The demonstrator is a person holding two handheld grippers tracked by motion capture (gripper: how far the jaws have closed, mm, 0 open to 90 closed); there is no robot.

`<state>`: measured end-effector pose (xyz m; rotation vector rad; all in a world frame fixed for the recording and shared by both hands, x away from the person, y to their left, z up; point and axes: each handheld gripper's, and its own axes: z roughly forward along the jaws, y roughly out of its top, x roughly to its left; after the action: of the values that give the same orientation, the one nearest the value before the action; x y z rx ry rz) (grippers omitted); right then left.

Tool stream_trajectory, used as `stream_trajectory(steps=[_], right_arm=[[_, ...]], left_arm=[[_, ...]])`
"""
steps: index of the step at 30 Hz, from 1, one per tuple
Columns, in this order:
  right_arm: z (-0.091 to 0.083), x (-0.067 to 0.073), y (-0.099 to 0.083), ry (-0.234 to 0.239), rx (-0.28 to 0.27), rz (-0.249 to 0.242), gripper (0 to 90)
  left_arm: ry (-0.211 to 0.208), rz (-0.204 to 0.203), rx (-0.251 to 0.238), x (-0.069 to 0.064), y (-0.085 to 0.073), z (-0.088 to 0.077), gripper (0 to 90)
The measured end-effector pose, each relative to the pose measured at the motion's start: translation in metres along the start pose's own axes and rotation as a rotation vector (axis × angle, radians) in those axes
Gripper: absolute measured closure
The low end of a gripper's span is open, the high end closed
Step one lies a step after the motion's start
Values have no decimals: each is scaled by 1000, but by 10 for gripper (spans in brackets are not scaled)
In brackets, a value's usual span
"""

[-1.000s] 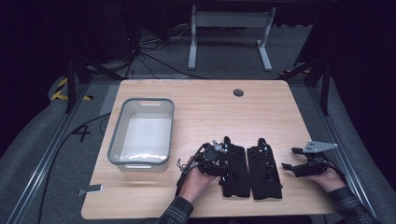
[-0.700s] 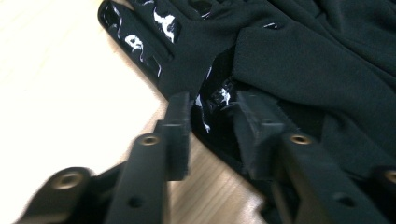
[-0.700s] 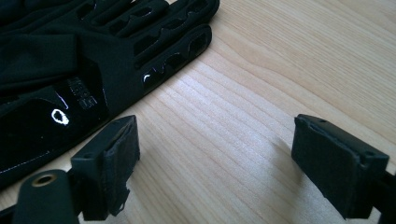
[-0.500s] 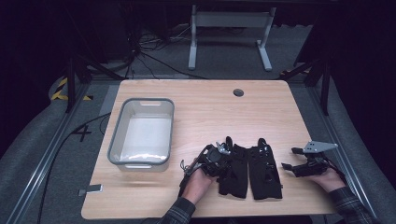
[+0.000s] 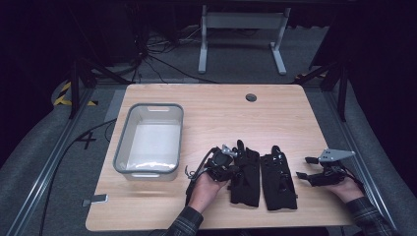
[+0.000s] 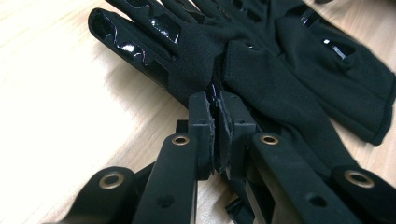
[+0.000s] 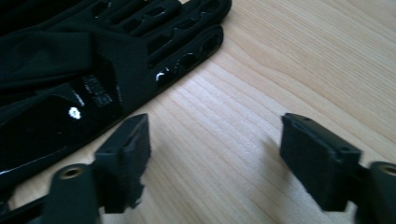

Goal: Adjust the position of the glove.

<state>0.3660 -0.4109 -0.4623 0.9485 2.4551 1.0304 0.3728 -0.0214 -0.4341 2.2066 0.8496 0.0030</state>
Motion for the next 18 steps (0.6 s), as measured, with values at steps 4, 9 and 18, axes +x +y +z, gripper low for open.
stream_trajectory(steps=[4, 9, 18], right_arm=[[-7, 8, 6, 53, -21, -21, 565], [-7, 23, 14, 153, -25, -60, 792], [3, 41, 18, 246, 34, -114, 899]], left_arm=[[-9, -9, 1, 2, 1, -2, 844], [-12, -15, 11, 3, 1, -2, 844], [-13, -18, 30, 3, 1, 0, 843]])
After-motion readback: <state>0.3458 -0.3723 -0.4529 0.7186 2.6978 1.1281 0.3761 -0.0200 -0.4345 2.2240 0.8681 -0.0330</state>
